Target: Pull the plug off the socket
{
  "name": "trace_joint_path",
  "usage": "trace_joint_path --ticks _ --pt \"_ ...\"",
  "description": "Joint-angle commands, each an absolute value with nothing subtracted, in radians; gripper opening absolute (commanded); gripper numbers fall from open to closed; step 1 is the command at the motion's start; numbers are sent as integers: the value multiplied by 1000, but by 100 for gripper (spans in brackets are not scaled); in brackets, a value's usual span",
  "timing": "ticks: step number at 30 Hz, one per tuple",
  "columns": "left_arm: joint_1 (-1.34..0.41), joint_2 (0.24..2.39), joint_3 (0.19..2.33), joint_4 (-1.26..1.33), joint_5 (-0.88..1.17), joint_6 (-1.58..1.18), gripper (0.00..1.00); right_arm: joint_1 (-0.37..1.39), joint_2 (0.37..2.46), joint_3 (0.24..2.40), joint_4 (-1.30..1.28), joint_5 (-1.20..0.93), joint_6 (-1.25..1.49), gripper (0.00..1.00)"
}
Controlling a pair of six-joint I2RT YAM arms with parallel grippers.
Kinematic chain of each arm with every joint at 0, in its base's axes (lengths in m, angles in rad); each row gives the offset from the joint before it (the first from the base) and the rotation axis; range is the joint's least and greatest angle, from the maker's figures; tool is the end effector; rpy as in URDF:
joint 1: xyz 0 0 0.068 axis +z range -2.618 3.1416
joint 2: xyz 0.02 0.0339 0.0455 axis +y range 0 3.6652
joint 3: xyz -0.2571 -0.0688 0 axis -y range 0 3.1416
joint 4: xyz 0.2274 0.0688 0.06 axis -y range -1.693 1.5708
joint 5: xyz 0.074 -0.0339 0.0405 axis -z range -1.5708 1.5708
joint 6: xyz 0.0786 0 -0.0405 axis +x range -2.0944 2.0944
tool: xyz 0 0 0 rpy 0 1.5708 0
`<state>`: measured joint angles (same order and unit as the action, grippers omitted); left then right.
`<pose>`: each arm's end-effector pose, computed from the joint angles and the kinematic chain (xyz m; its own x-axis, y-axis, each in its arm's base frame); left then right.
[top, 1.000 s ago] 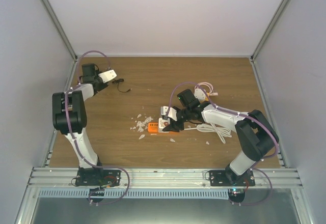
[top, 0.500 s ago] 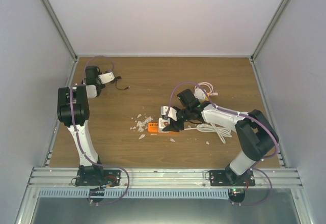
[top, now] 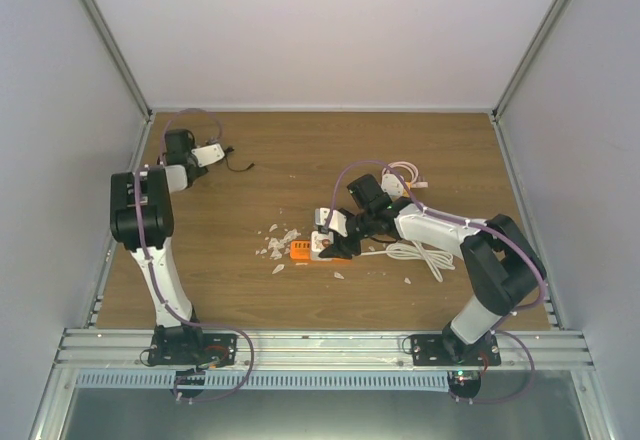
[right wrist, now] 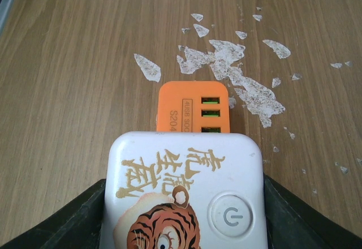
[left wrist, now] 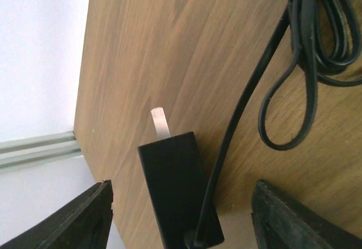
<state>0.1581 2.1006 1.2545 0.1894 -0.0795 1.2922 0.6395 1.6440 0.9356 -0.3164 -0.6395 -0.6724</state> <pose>0.4595 0.0796 0.1119 -0.3764 0.9105 -0.1712 0.5194 0.3604 0.7748 0.2301 0.2296 0.1504 -0.0833 -0.6848 -0.7239 -0.9963 0.0413 0.0756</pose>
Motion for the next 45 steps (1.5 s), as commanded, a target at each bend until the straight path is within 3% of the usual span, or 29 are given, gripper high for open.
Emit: trace_joint_path --ticks 1,9,11,28,32,39,45 --pt "174 2032 1267 66 11 1248 71 631 1698 907 -463 -555 -651 13" --pt "199 1911 1251 -154 200 1179 88 651 1708 932 -439 -541 -623 13" --pt "202 1884 1246 -186 238 1161 98 658 1716 939 -430 -528 -614 13" --pt "160 1708 1236 -415 568 1027 99 689 1808 1096 -385 -525 -561 16" --pt "122 1653 1203 -449 629 1017 99 692 1783 1101 -386 -535 -564 30" --pt "40 1584 1142 -493 701 988 99 690 1715 1119 -421 -566 -573 71" --pt "-48 1539 1083 -508 721 975 99 666 1657 1104 -443 -616 -591 87"
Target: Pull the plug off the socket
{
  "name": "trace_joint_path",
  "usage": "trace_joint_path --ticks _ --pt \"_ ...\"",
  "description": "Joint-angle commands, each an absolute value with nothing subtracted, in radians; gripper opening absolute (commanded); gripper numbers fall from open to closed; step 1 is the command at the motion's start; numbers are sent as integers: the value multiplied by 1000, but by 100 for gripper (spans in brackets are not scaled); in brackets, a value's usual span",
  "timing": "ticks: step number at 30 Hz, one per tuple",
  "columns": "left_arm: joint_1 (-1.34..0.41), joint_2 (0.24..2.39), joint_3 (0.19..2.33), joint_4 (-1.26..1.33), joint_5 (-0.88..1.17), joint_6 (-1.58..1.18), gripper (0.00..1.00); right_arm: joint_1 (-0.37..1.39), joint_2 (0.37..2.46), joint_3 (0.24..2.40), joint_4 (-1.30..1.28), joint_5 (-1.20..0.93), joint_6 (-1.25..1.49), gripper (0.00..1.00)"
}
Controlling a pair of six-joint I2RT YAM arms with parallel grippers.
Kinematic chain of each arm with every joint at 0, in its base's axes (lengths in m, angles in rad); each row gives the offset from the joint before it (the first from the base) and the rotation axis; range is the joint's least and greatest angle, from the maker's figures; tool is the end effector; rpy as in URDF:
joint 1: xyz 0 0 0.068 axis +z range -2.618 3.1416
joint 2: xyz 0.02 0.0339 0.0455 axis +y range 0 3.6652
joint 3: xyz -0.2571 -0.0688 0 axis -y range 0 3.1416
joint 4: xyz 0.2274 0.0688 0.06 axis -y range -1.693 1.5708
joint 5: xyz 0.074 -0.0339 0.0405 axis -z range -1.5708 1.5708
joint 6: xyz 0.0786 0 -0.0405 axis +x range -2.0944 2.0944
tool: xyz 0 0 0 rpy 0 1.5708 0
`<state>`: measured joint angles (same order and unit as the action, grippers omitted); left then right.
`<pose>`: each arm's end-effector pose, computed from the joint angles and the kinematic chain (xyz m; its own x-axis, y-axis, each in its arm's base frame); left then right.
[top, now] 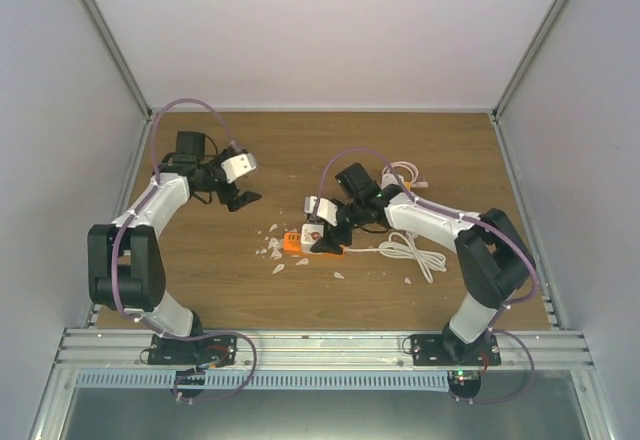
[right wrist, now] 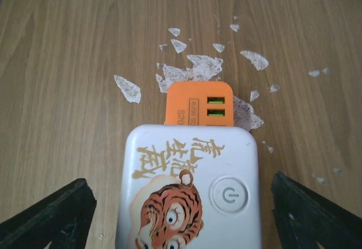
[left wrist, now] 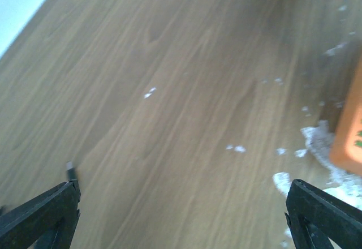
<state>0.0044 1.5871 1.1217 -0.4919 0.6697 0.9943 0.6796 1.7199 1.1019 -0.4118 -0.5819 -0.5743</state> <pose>0.3326 -0.0473 0.2112 -0.1490 0.6566 -0.7393 0.8784 0.4312 0.2060 0.2453 0.2537 0.1652 -0.1550 -0.7087 -0.6883 -0.9879 0.1035 0.1158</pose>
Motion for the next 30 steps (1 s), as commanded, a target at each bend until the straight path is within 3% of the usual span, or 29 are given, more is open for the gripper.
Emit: trace_joint_path --ticks 1,4,17,30 --pt "-62 1531 1071 -510 727 976 99 657 1649 1094 -444 -624 -594 90" --pt "-102 1509 1034 -528 768 987 99 629 1619 1052 -448 -648 -607 93" --pt "-292 1522 961 -543 870 992 99 559 1579 921 -417 -649 -656 90" --pt "-396 1568 916 -419 843 926 99 558 1656 946 -385 -663 -656 66"
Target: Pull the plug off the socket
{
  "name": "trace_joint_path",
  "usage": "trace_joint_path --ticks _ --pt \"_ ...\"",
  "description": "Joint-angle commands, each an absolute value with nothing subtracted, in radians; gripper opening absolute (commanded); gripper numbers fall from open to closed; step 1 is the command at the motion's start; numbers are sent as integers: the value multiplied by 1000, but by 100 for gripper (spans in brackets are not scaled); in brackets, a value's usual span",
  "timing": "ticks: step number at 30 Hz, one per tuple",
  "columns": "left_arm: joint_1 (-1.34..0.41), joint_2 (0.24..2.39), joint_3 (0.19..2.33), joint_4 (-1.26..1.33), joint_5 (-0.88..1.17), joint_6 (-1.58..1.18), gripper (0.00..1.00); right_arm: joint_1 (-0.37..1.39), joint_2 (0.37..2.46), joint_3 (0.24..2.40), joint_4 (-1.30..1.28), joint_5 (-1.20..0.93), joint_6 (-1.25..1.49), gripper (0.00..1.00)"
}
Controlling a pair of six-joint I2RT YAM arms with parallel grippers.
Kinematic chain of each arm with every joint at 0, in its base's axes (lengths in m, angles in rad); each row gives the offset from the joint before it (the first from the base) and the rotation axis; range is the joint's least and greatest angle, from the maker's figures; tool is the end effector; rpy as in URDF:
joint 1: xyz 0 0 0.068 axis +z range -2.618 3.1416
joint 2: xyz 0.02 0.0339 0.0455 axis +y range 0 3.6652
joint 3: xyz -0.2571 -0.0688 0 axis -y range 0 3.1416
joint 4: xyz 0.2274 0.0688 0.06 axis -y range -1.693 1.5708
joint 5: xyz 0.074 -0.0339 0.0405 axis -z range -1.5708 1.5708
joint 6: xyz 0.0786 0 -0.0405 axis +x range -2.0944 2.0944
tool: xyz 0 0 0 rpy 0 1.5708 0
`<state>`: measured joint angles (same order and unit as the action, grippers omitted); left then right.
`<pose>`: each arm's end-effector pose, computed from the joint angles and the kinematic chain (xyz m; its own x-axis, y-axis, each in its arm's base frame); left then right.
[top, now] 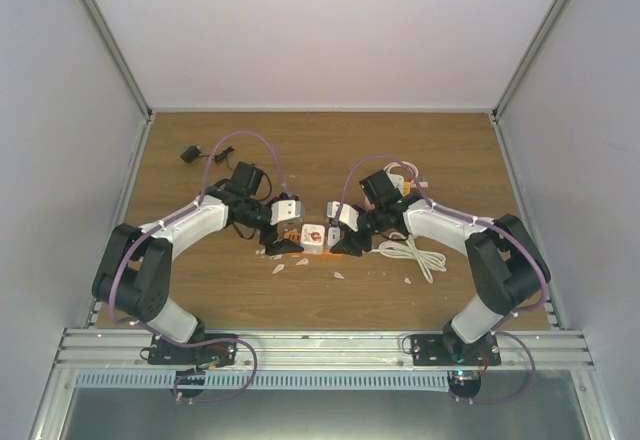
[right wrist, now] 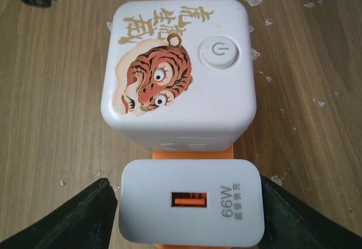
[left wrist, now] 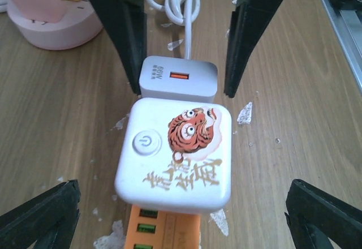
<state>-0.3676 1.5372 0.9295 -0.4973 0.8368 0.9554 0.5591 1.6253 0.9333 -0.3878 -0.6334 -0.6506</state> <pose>0.2489 -0.1584 0.1767 -0.0306 0.5979 -0.8010 0.9994 0.0295 -0.0162 0.2399 0.2050 0.1502 -0.1926 -0.6964 -0.6913 -0.9812 0.1426 0.1298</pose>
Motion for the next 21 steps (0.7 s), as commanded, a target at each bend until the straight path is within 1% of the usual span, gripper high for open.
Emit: trace_joint_path --ticks 1,4,9,16,21 --pt "-400 1579 920 -414 846 921 99 559 1658 945 -385 -664 -657 64" --pt "-419 1611 931 -407 845 911 99 558 1659 938 -377 -664 -659 61" --pt "-450 1642 930 -378 818 901 96 560 1656 931 -369 -666 -664 58" --pt "-465 1648 919 -343 800 892 87 561 1658 917 -360 -649 -678 52" --pt "-454 1650 926 -333 834 842 80 561 1661 914 -355 -631 -681 47"
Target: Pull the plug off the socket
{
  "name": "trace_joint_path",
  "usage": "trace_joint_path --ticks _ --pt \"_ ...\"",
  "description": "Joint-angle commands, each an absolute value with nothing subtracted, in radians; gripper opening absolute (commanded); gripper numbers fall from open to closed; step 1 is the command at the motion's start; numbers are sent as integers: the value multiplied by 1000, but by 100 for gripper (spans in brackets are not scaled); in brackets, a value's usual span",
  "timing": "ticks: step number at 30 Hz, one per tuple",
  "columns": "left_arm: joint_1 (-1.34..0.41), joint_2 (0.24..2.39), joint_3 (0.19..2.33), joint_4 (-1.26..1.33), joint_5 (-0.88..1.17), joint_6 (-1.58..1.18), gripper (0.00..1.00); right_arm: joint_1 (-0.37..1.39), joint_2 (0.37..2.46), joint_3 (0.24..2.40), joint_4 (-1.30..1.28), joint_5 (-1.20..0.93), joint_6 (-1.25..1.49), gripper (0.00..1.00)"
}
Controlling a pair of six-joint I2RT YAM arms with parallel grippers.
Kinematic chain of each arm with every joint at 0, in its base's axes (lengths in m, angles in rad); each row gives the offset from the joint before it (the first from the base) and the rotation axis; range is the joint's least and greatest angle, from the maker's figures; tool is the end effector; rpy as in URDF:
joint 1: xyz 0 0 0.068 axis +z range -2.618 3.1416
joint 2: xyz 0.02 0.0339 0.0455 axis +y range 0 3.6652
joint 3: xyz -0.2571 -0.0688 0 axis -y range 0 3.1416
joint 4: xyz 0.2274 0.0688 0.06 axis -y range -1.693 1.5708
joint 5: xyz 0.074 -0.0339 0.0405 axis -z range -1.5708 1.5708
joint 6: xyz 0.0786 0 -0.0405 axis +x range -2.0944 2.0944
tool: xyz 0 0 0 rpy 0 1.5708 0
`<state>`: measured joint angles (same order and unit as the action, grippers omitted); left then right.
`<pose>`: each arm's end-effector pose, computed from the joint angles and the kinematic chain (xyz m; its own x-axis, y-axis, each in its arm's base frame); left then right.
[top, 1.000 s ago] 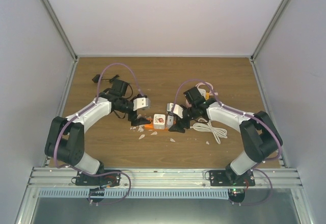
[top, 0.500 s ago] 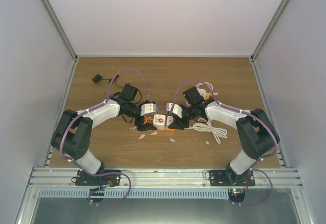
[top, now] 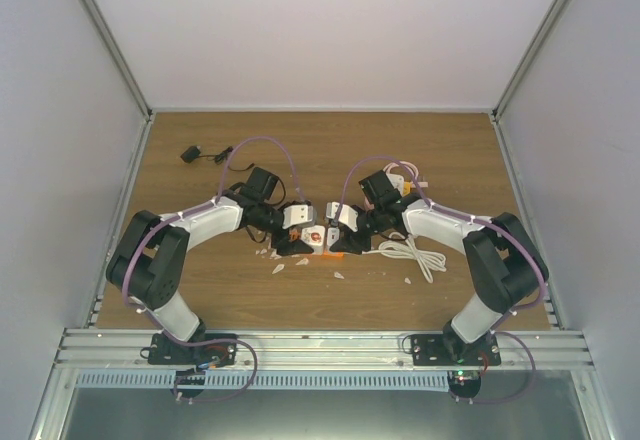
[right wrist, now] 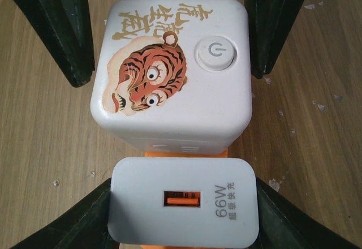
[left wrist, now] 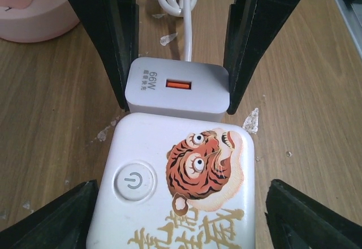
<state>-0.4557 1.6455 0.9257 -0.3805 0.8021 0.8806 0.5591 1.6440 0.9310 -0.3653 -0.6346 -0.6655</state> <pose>0.2518 -0.1863 0.1504 -0.0480 0.6205 -0.7827 0.9983 0.0037 -0.0584 0.2423 0.2066 0.1456 -0.1771 -0.6974 -0.6945 -0.9842 0.1315 0.1190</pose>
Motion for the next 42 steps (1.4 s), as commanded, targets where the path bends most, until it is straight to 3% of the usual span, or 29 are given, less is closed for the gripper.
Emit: trace_joint_path --ticks 1,11,19,31,42 --pt "-450 1650 926 -332 848 836 79 561 1662 913 -353 -626 -682 46" --pt "-440 1619 902 -312 910 843 56 561 1669 910 -355 -607 -689 37" --pt "-441 1553 854 -203 835 868 51 562 1683 912 -364 -604 -696 32" --pt "-417 1572 895 -223 954 807 39 561 1692 914 -370 -597 -696 29" --pt "-398 1558 902 -245 962 827 36 561 1690 912 -375 -596 -699 29"
